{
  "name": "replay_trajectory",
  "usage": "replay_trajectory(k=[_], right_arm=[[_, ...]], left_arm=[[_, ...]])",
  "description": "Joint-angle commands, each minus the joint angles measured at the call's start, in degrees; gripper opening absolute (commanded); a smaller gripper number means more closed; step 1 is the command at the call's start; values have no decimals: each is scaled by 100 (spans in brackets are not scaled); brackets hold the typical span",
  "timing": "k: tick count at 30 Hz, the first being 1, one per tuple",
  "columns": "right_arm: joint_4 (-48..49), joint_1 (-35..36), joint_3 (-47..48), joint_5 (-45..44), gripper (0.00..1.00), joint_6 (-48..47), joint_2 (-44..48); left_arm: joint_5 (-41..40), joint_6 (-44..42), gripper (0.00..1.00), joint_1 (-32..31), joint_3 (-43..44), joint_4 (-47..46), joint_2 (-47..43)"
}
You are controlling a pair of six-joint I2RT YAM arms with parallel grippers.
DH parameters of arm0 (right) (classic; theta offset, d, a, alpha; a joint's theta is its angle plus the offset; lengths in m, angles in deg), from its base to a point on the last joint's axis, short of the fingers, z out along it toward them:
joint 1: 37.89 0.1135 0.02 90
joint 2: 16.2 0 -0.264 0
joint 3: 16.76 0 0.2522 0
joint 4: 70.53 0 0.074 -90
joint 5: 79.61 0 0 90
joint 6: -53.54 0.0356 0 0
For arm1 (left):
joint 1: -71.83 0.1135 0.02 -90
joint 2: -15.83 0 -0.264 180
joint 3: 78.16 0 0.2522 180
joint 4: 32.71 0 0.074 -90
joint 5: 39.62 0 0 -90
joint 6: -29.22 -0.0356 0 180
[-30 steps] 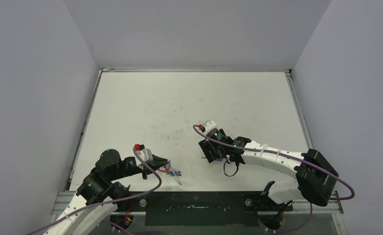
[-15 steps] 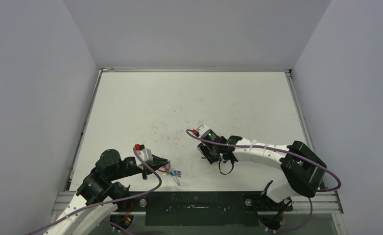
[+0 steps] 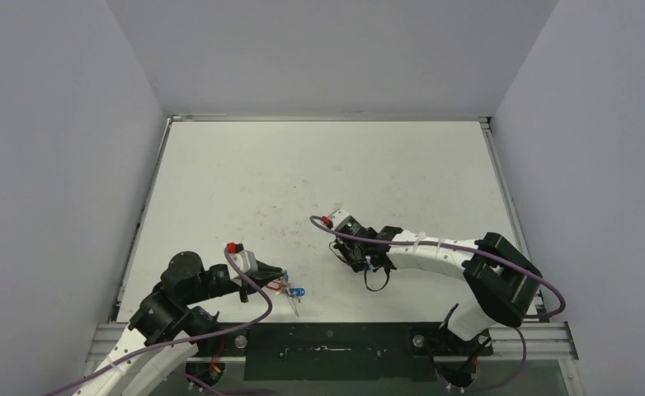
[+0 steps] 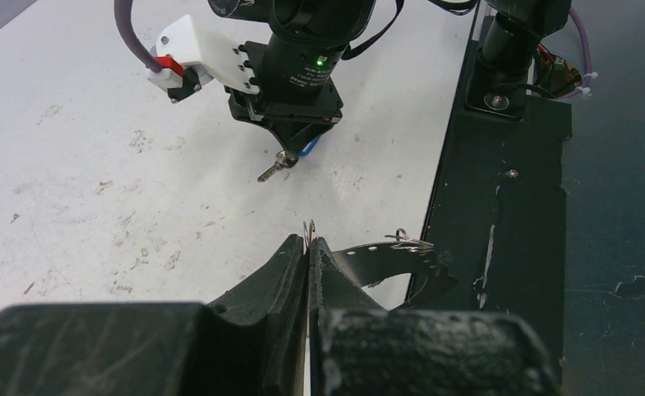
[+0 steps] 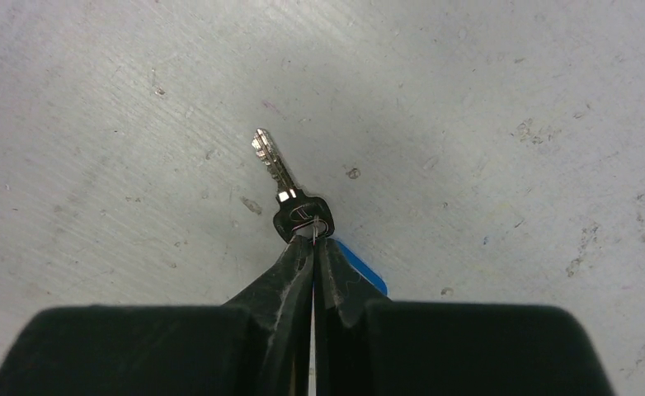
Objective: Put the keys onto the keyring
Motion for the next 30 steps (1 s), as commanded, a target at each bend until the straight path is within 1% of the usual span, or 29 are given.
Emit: replay_trajectory(k=[1, 5, 9, 11, 13, 18, 24, 28, 30], right_arm=[[9, -36, 245, -64, 0, 81, 154], [-172, -43, 379, -19, 0, 160, 291], [-345, -39, 531, 132, 0, 139, 653], [-235, -44, 510, 367, 0, -7, 950], [-141, -42, 471, 804, 0, -163, 1240], [-123, -39, 502, 1370, 0, -488, 1721], [1, 5, 534, 2381, 0, -831, 1940], [96, 113, 607, 2595, 0, -867, 1962], [123, 187, 651, 2619, 0, -889, 1952]], left_arm=[[15, 31, 0, 9, 153, -280, -35], [-2, 49, 0, 6, 149, -294, -11], [-9, 58, 0, 9, 161, -317, 70], [4, 58, 0, 6, 178, -343, 130], [26, 70, 0, 9, 175, -394, 200], [65, 205, 0, 11, 121, -638, 420], [158, 405, 0, 12, -75, -1131, 598], [226, 471, 0, 10, -222, -1492, 723], [270, 642, 0, 5, -296, -1684, 813]])
